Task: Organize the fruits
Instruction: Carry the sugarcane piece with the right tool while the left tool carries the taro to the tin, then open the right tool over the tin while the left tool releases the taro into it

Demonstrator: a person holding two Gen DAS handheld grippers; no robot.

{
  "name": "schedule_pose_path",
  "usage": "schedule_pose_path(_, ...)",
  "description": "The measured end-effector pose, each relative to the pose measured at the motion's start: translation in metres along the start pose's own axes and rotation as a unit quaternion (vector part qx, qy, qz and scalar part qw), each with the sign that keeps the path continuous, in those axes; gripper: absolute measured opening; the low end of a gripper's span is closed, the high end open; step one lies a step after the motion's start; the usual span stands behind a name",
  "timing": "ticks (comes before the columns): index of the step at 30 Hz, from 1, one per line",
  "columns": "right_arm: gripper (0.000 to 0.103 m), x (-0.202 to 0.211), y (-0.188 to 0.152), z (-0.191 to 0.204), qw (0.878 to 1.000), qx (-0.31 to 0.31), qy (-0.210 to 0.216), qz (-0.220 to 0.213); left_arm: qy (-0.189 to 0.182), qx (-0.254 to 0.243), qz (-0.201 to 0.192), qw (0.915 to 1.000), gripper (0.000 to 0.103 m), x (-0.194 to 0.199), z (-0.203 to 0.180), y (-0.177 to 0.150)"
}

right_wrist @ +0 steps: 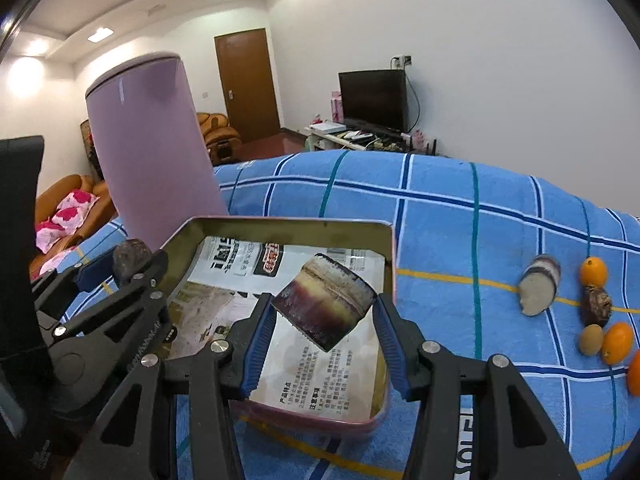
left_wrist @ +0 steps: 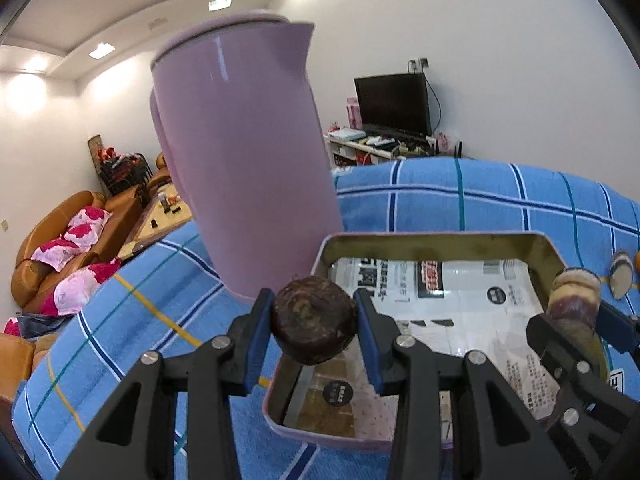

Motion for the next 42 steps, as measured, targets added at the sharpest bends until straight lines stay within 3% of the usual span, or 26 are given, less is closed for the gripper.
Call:
schedule_pose_path(9, 0.053, -0.006, -0.003, 0.006, 1.0, 0.015, 0.015, 0.017, -0.007, 0.005, 0.021, 0.9997, 0.042, -0.004, 0.0, -0.003)
schedule_pose_path(24, 0.055, 0.001, -0.003, -0.005, 0.997, -0.032, 0.067, 0.006, -0.016, 0.012, 0.029, 0.9994, 0.042, -0.004, -0.001, -0.005)
schedule_pose_path(28, 0.056, 0.016, 0.0, -0.017, 0.997, -0.058, 0.047, -0.026, -0.02, 0.018, 0.027, 0.9993, 0.042, -0.004, -0.001, -0.004)
schedule_pose_path(32, 0.076, 0.037, 0.004, -0.035, 0.994, -0.081, -0.004, -0.077, -0.023, 0.02, 0.027, 0.9992, 0.042, -0.004, -0.002, -0.004)
schedule_pose_path(34, 0.077, 0.047, 0.006, -0.041, 0.991, -0.092, -0.015, -0.098, -0.028, 0.023, 0.025, 0.9991, 0.042, -0.003, -0.002, -0.003)
schedule_pose_path(40, 0.077, 0.046, 0.004, -0.042, 0.991, -0.096, -0.021, -0.088, -0.025, 0.014, -0.008, 0.9996, 0.042, 0.008, -0.005, 0.0)
schedule_pose_path(42, 0.077, 0.045, 0.006, -0.042, 0.992, -0.094, -0.024, -0.085, -0.039, 0.011, -0.016, 0.999, 0.042, 0.011, -0.009, 0.002)
Point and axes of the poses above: each gripper's, at about its wrist camera, not at the fingertips, and x roughly against the way its jaws point, z to its left, y to its top, the point moved 2 cm from there along -x, roughly the way its jaws point, and after that the axes turned 8 degrees about -z, right-handed, at the moved point
